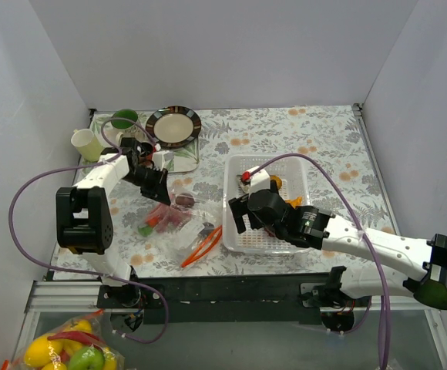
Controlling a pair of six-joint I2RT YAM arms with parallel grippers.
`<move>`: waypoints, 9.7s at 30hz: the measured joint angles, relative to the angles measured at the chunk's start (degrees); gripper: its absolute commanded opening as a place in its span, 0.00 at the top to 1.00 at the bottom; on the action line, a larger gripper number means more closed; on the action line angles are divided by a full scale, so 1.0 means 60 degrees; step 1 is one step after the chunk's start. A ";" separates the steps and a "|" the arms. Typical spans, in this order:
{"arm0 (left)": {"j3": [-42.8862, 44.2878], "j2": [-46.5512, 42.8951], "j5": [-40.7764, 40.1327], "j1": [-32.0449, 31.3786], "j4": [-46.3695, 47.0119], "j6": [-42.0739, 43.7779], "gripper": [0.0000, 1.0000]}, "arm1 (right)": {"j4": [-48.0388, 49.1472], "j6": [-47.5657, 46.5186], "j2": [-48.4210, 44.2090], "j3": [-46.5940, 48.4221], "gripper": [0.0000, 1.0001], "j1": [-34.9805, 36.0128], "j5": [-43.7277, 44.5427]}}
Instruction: Open the zip-top bag and remove the fake food
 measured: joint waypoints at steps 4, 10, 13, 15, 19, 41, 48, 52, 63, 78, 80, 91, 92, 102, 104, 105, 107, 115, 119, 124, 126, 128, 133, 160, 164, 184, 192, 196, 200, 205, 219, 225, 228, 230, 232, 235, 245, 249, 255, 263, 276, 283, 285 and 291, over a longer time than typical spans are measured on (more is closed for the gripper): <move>0.0073 0.0229 -0.0007 0.0000 -0.0321 0.0127 1.00 | -0.0004 -0.0033 -0.0168 -0.0113 0.01 0.0025 -0.0073; 0.1381 0.0219 0.0004 0.0000 -0.1140 0.0073 1.00 | 0.1078 -0.0834 -0.1133 -0.1093 0.13 0.1195 -0.0692; 0.2572 0.0160 0.0098 0.0000 -0.1592 -0.0044 1.00 | 0.1548 -0.1217 -0.1177 -0.1260 0.18 0.1927 -0.1002; 0.3020 0.0025 0.0193 0.0000 -0.1730 -0.0106 1.00 | 0.1931 -0.1359 -0.0882 -0.1260 0.18 0.2189 -0.1169; 0.2794 -0.0321 0.0244 0.0004 -0.1851 -0.0160 1.00 | 0.2612 -0.1483 0.0215 -0.1257 0.16 0.2470 -0.1341; -0.0743 -0.0175 -0.3242 0.0004 0.0302 0.0240 1.00 | 0.3534 -0.2430 0.3646 0.0259 0.35 0.2459 -0.0393; -0.0878 0.0055 -0.3552 0.0004 0.0659 0.0277 1.00 | 0.3945 -0.2736 0.4207 0.1228 0.38 0.2543 -0.0663; -0.0962 0.0055 -0.3617 0.0004 0.0780 0.0310 1.00 | 0.3905 -0.2663 0.4823 0.1257 0.44 0.2415 -0.0911; -0.0976 0.0062 -0.3606 0.0004 0.0809 0.0382 1.00 | 0.3322 -0.1934 0.2674 -0.1577 0.45 0.1843 -0.0823; -0.0976 0.0084 -0.3541 0.0004 0.0812 0.0379 0.99 | 0.4681 -0.1949 0.4415 -0.0237 0.30 0.1668 -0.2637; -0.0976 0.0084 -0.3526 0.0004 0.0812 0.0379 0.97 | 0.4841 -0.1887 0.4696 -0.0153 0.16 0.1592 -0.2896; -0.1271 0.0080 -0.3428 0.0004 0.0943 0.0463 0.97 | 0.5686 -0.1650 0.5519 0.0149 0.10 0.0390 -0.3847; -0.1311 0.0080 -0.3432 0.0004 0.0962 0.0470 0.97 | 0.5712 -0.1621 0.5621 0.0240 0.10 0.0339 -0.3931; -0.1472 0.0080 -0.3432 0.0004 0.1024 0.0528 0.97 | 0.5956 -0.1384 0.6958 0.1137 0.12 0.0259 -0.4007; -0.1472 0.0080 -0.3432 0.0004 0.1024 0.0528 0.97 | 0.5963 -0.1359 0.7136 0.1184 0.12 0.0259 -0.3901; -0.1472 0.0080 -0.3432 0.0004 0.1020 0.0528 0.97 | 0.6000 -0.1362 0.7206 0.1188 0.11 0.0259 -0.3810; -0.1472 0.0080 -0.3432 0.0004 0.1002 0.0535 0.97 | 0.6102 -0.1351 0.7282 0.1242 0.08 0.0259 -0.3646; -0.1472 0.0080 -0.3432 0.0004 0.0951 0.0539 0.97 | 0.6940 -0.2259 0.7329 0.1213 0.01 0.0827 -0.2080; -0.1464 0.0080 -0.3432 0.0007 0.0874 0.0554 0.97 | 0.7293 -0.2830 0.7584 0.1439 0.01 0.1206 -0.1625; -0.1388 0.0080 -0.3439 0.0007 0.0725 0.0594 0.97 | 0.7588 -0.3238 0.8109 0.1614 0.03 0.1231 -0.1716; -0.1359 0.0080 -0.3446 0.0007 0.0692 0.0601 0.97 | 0.7719 -0.3271 0.8236 0.1650 0.06 0.1224 -0.1781; -0.1308 0.0080 -0.3450 0.0007 0.0648 0.0601 0.97 | 0.7719 -0.3315 0.8291 0.1723 0.13 0.1206 -0.1872; -0.1220 0.0084 -0.3461 0.0007 0.0583 0.0594 0.97 | 0.7726 -0.3424 0.8298 0.1723 0.44 0.1177 -0.2175; 0.1249 0.0707 -0.1789 0.0004 -0.0619 -0.0208 1.00 | 0.3712 -0.1337 0.0310 -0.2124 0.22 -0.1246 0.0823; 0.1377 0.0707 -0.1406 0.0004 -0.0892 -0.0317 1.00 | 0.2852 -0.1089 0.0576 -0.1851 0.01 -0.2339 0.0780; 0.0510 0.1512 -0.2237 -0.0033 0.0317 -0.0667 1.00 | 0.4360 -0.1829 0.1606 -0.1479 0.95 0.1898 -0.0146; 0.0430 0.1515 -0.2401 -0.0102 0.0463 -0.0667 1.00 | 0.5362 -0.2142 0.4135 -0.0765 0.69 0.2000 -0.0761; 0.0412 0.1515 -0.2397 -0.0102 0.0459 -0.0663 1.00 | 0.5792 -0.2302 0.5166 0.0069 0.62 0.1912 -0.0958; 0.0393 0.1515 -0.2401 -0.0102 0.0455 -0.0659 1.00 | 0.5931 -0.2452 0.6124 0.0973 0.53 0.1698 -0.1162; 0.0393 0.1515 -0.2452 -0.0109 0.0459 -0.0663 1.00 | 0.6087 -0.2648 0.6816 0.1308 0.41 0.1286 -0.1545; 0.0627 0.2215 -0.2605 -0.0426 0.0222 -0.0816 1.00 | 0.8335 -0.3435 0.7603 0.0994 0.33 0.0980 -0.1548; 0.0958 0.2484 -0.2634 -0.0546 -0.0011 -0.0845 1.00 | 0.9959 -0.3067 0.7308 -0.0790 0.38 0.0980 -0.1621; 0.1118 0.2597 -0.2663 -0.0630 -0.0124 -0.0882 1.00 | 1.0531 -0.2932 0.7242 -0.1184 0.41 0.0980 -0.1599; 0.1155 0.2601 -0.2747 -0.0710 -0.0149 -0.0885 1.00 | 1.0743 -0.2940 0.7246 -0.1279 0.42 0.0980 -0.1592; 0.1180 0.2605 -0.2823 -0.0780 -0.0157 -0.0882 1.00 | 1.0943 -0.2965 0.7271 -0.1304 0.43 0.0980 -0.1606; 0.1220 0.2623 -0.2900 -0.0849 -0.0189 -0.0882 1.00 | 1.1176 -0.3034 0.7453 -0.1173 0.44 0.0980 -0.1723; 0.1249 0.2634 -0.2994 -0.0918 -0.0219 -0.0896 1.00 | 1.1180 -0.3260 0.8455 0.0047 0.79 0.0871 -0.2277; 0.1249 0.2634 -0.3016 -0.0925 -0.0219 -0.0892 1.00 | 1.1132 -0.3220 0.8564 0.0222 0.99 0.0725 -0.2455; 0.1264 0.2634 -0.3060 -0.0958 -0.0229 -0.0889 1.00 | 1.1060 -0.3126 0.8404 0.0058 0.99 0.0663 -0.2473; 0.1355 0.2634 -0.3111 -0.0958 -0.0219 -0.0929 1.00 | 0.9868 -0.2677 0.5792 -0.1610 0.99 0.1060 -0.2047; 0.1344 0.1832 -0.3202 -0.0954 0.0036 -0.0885 1.00 | 0.6196 -0.1606 0.1545 -0.2692 0.99 0.2233 -0.0015; 0.0776 0.1457 -0.3140 -0.0951 0.0095 -0.0863 1.00 | 0.4972 -0.2273 -0.1155 -0.1974 0.99 0.2116 0.1807; 0.0721 0.1424 -0.3078 -0.0951 0.0095 -0.0874 1.00 | 0.4878 -0.2601 -0.1464 -0.1621 0.99 0.1974 0.2291; 0.1071 0.1180 -0.2339 -0.0969 -0.0331 -0.1038 1.00 | 0.4503 -0.3005 -0.1800 -0.1402 0.99 0.0328 0.3435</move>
